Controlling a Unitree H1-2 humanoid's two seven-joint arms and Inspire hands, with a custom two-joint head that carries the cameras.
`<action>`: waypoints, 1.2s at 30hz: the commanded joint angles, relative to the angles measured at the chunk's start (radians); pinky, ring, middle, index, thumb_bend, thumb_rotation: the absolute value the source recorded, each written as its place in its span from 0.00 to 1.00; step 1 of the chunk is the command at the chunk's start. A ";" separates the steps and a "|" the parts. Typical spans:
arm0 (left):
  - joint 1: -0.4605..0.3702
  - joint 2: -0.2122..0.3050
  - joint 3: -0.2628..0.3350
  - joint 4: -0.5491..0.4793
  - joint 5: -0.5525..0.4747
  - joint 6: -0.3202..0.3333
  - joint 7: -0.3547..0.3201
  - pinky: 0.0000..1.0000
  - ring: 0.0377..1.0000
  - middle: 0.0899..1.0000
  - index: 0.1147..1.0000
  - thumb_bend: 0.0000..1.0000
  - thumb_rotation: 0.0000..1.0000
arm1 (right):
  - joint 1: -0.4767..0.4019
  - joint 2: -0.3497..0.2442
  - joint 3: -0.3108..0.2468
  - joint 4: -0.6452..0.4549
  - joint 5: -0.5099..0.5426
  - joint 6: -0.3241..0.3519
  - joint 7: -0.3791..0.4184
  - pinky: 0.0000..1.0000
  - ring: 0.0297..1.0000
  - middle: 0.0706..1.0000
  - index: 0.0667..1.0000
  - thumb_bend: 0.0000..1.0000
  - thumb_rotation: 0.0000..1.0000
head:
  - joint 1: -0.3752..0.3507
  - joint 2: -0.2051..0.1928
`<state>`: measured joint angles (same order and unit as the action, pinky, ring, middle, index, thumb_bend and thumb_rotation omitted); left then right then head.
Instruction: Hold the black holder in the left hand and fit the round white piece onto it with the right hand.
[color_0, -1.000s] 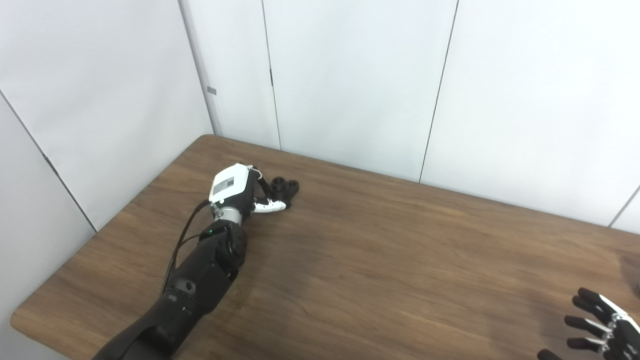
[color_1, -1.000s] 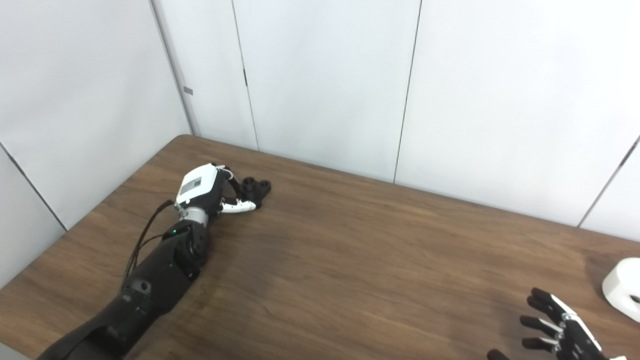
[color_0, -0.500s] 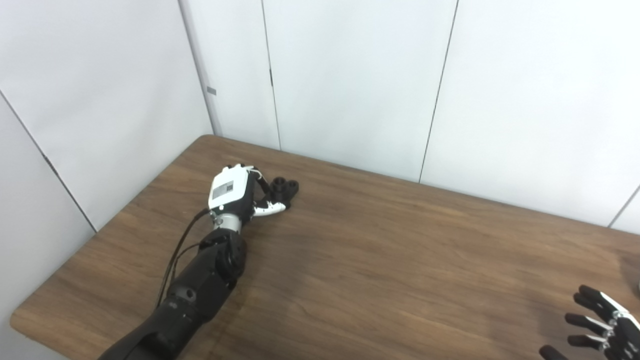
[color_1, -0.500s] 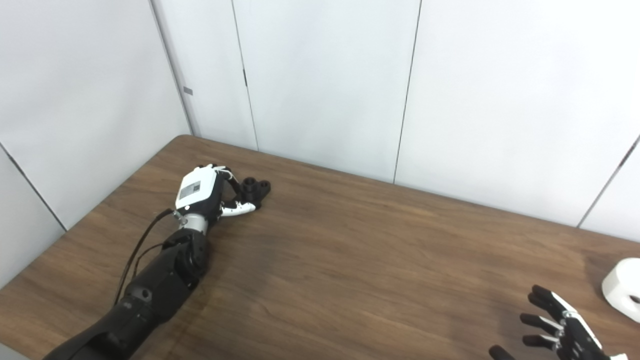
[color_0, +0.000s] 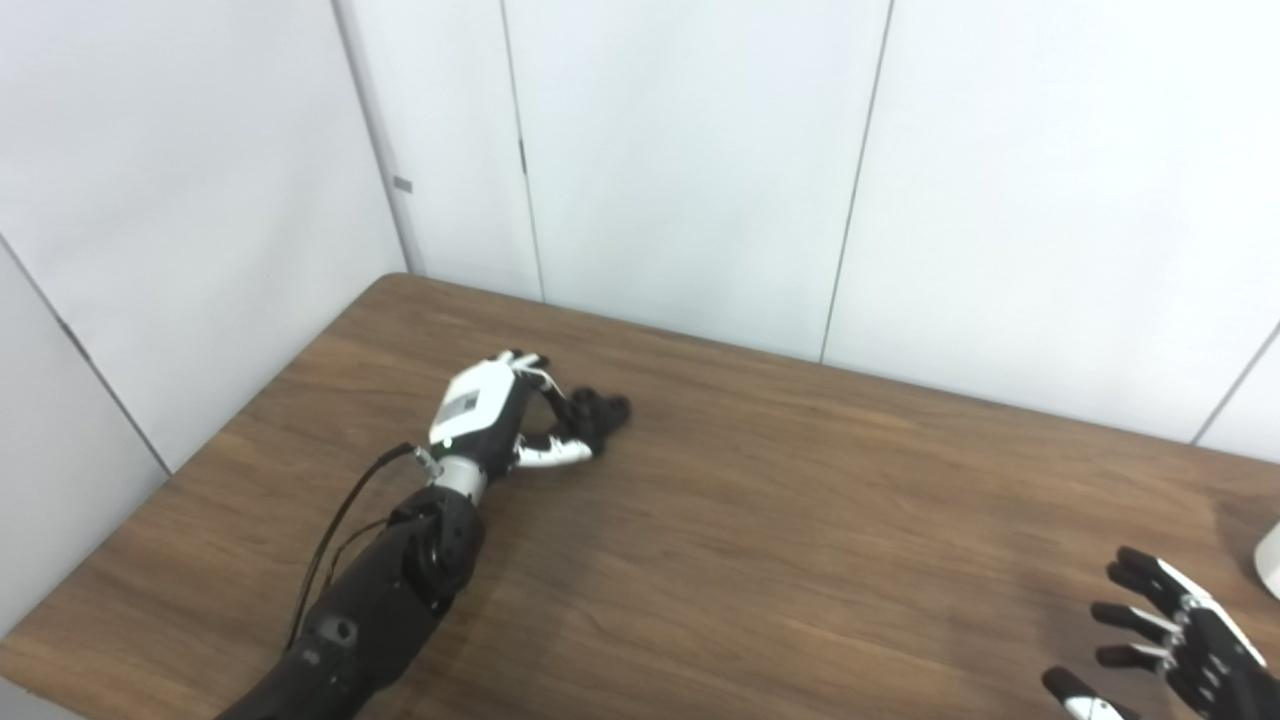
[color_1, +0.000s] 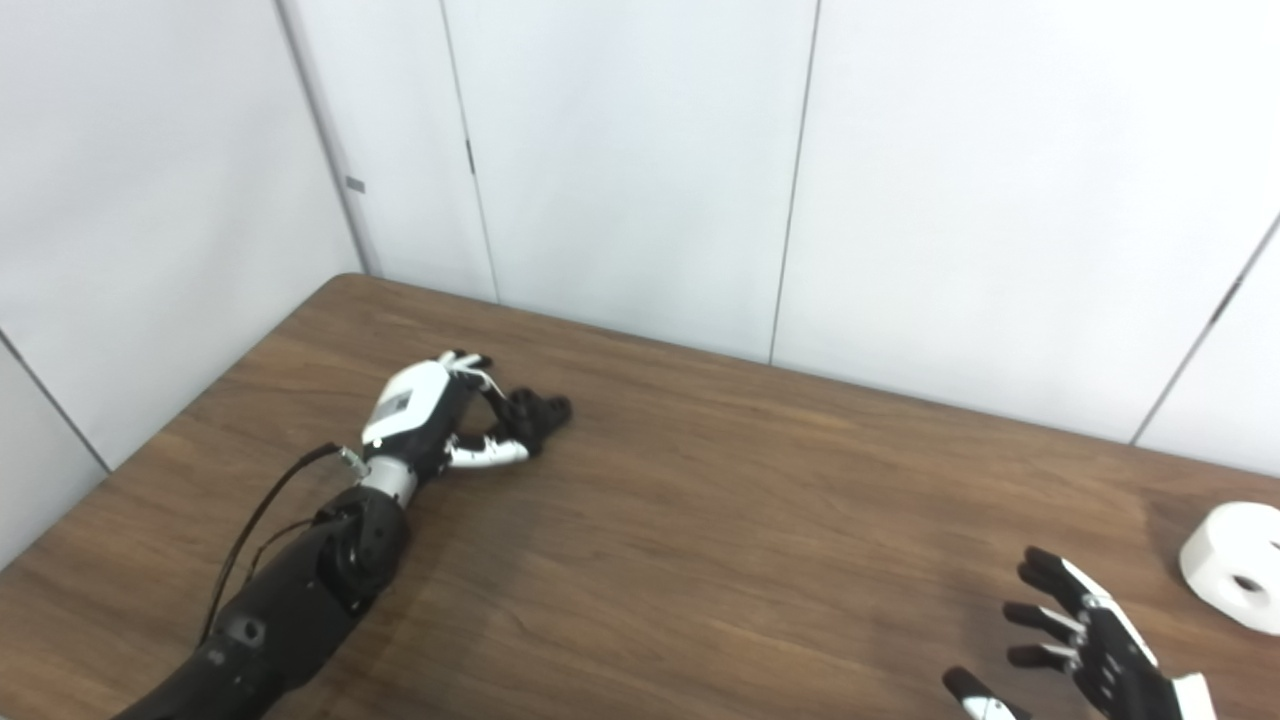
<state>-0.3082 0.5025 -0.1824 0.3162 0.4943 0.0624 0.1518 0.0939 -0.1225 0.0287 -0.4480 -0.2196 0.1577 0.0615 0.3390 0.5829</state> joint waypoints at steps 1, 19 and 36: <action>0.016 -0.016 -0.044 -0.031 -0.030 -0.058 -0.096 1.00 1.00 0.92 0.42 0.52 0.06 | -0.026 0.004 -0.006 -0.016 0.011 -0.015 -0.006 0.60 0.72 0.82 0.84 0.42 0.00 | -0.032 0.008; 0.028 -0.151 -0.226 -0.167 -0.069 -0.224 -0.320 0.91 1.00 0.93 0.42 0.52 0.05 | -0.091 -0.051 -0.073 0.032 0.024 -0.078 -0.019 0.57 0.69 0.79 0.80 0.55 0.19 | -0.276 0.044; 0.006 -0.176 -0.354 -0.068 0.121 -0.236 -0.377 1.00 1.00 0.92 0.42 0.52 0.05 | -0.130 -0.087 -0.122 -0.060 0.010 -0.019 -0.015 0.57 0.70 0.79 0.80 0.58 0.34 | -0.393 0.063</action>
<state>-0.3277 0.3138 -0.4849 0.1935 0.5245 -0.2375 -0.1523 -0.0120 -0.1936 -0.0793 -0.4594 -0.2047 0.1521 0.0539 -0.0522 0.6458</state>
